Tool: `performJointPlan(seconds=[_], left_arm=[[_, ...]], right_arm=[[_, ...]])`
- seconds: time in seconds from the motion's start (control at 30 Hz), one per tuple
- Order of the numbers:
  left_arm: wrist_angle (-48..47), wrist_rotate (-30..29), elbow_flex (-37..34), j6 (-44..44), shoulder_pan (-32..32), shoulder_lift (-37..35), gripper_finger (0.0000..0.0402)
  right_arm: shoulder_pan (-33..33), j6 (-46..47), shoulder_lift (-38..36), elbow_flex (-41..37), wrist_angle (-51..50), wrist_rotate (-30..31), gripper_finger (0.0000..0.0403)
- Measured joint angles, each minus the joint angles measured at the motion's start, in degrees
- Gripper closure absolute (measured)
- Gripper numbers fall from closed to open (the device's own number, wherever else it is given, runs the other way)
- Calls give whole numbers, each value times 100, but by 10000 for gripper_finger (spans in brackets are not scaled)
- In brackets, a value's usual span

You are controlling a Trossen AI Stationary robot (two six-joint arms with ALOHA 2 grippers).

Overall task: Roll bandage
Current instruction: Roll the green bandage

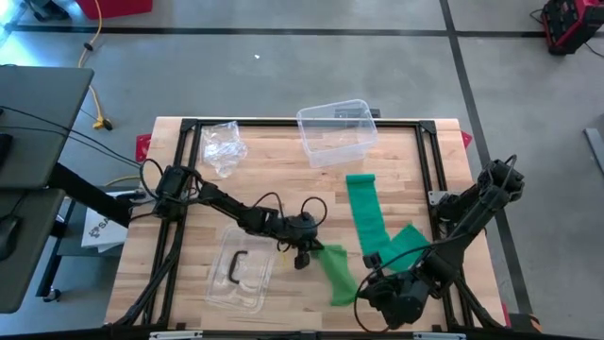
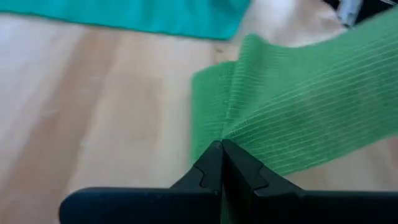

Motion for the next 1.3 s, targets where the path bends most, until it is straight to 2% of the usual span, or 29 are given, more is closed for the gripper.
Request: performJointPlan(seconds=[0.27,0.43,0.67,0.77,0.9,1.03,1.13,1.3], left_arm=[[-473,-106,-18,103,236,27,402],[-484,-111,-17,106,249,18,402],[-171,47,161,456,-157,-186,402],[-216,-7,307,646,-382,-217,402],[-879,-711,541,754,-469,-367,402],[-2945,-2485,815,774,-423,-987,402],[-3960,-3687,894,772,-414,-1687,402],[-4508,-3883,896,791,-463,-2791,402]], right_arm=[[395,879,435,-14,306,-282,403],[566,1225,732,-16,537,-147,403],[593,1093,763,93,336,479,403],[670,709,723,495,-193,1346,403],[778,127,723,1078,-1321,2935,403],[697,-579,723,1568,-2209,4292,403],[495,-1495,723,1827,-2501,4811,403],[-133,-3038,713,2156,-2591,4905,403]])
